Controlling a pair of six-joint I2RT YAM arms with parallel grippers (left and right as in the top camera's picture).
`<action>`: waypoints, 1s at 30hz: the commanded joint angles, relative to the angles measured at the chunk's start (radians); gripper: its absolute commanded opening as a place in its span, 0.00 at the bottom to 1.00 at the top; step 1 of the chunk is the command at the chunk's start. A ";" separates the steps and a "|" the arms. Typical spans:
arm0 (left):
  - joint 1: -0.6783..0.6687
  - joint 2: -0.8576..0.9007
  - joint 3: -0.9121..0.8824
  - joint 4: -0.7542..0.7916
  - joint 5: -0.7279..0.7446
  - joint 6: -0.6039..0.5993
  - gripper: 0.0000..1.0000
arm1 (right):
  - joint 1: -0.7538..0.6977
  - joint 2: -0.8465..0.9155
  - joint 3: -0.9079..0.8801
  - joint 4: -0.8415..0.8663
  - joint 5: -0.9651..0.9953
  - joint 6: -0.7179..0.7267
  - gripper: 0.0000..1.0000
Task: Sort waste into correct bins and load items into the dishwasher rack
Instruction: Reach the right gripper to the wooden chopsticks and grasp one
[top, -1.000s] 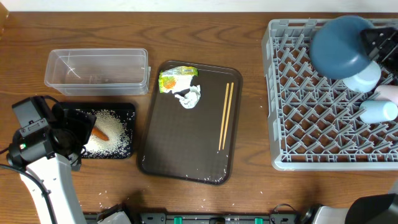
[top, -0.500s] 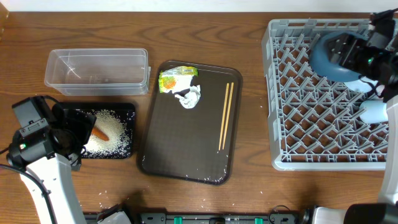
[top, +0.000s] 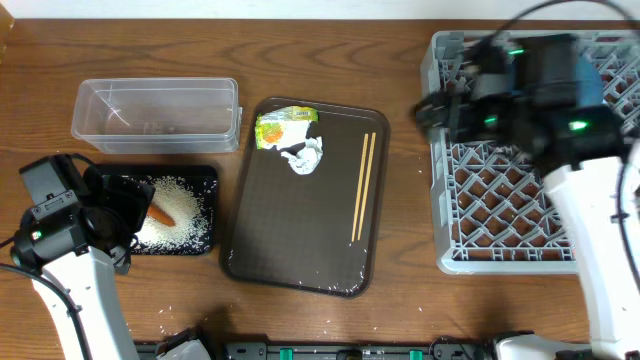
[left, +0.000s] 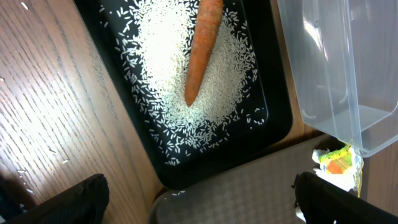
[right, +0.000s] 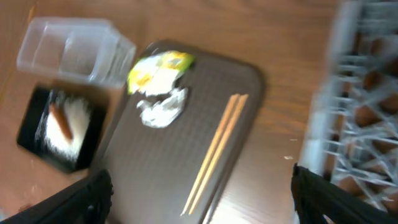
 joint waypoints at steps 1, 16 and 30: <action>0.004 0.002 0.020 -0.003 -0.016 -0.009 0.97 | 0.145 0.005 0.000 -0.003 0.158 0.050 0.94; 0.004 0.002 0.020 -0.003 -0.017 -0.009 0.98 | 0.413 0.410 0.000 -0.003 0.357 0.388 0.78; 0.004 0.002 0.020 -0.003 -0.017 -0.009 0.97 | 0.414 0.597 0.000 0.071 0.357 0.459 0.54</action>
